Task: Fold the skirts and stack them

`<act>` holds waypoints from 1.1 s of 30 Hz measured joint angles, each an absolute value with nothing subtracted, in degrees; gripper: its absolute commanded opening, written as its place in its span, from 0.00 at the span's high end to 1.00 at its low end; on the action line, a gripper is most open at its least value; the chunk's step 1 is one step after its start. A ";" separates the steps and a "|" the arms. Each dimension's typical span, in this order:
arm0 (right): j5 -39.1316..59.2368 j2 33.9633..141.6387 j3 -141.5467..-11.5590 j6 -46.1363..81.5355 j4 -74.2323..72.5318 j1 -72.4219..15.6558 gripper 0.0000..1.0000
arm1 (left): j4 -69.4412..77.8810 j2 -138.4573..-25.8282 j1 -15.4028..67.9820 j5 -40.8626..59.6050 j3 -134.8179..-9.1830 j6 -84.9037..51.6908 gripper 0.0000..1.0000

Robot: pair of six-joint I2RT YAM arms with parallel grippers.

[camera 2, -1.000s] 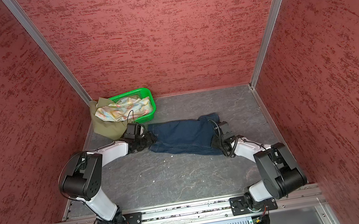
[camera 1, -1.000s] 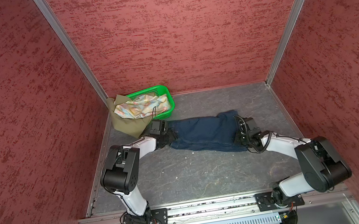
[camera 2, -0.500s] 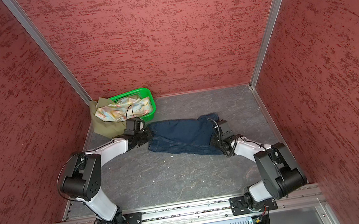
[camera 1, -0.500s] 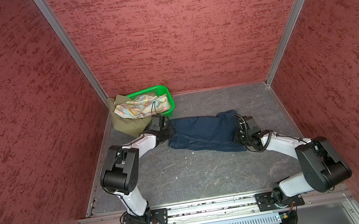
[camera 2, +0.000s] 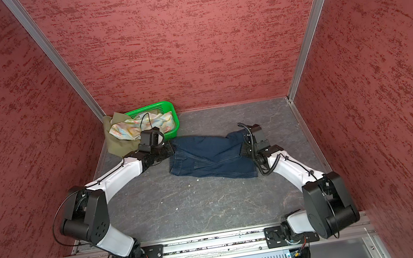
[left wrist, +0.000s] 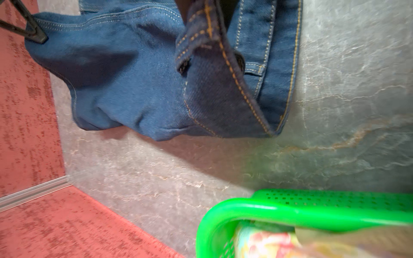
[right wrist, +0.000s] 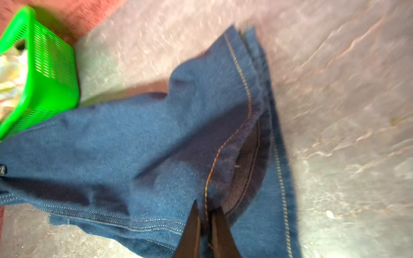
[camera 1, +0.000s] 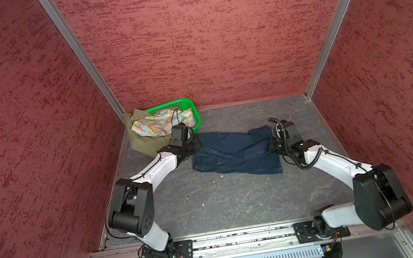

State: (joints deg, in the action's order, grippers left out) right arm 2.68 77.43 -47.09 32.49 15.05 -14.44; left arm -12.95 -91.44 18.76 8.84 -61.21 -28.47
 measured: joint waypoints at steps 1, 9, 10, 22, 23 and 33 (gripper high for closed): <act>2.37 76.86 -47.46 32.23 15.75 -14.28 0.95 | -13.50 -90.59 18.76 8.84 -61.21 -28.34 1.00; -0.27 71.16 -48.29 29.45 21.34 -13.72 0.93 | -15.62 -83.15 19.05 8.95 -58.67 -27.33 0.99; -0.30 70.30 -47.94 29.32 21.58 -13.72 0.93 | -15.62 -82.30 19.16 8.95 -57.34 -27.33 0.99; 3.66 68.03 -30.09 32.93 19.07 -13.72 0.64 | -12.60 -85.23 19.20 10.00 -42.37 -27.62 0.81; 3.60 68.51 -29.67 33.26 19.14 -13.67 0.55 | -12.36 -86.11 19.07 9.91 -42.28 -27.57 0.70; 1.30 69.34 -37.71 32.29 21.30 -13.47 0.15 | -13.08 -84.25 18.72 7.97 -43.94 -26.61 0.15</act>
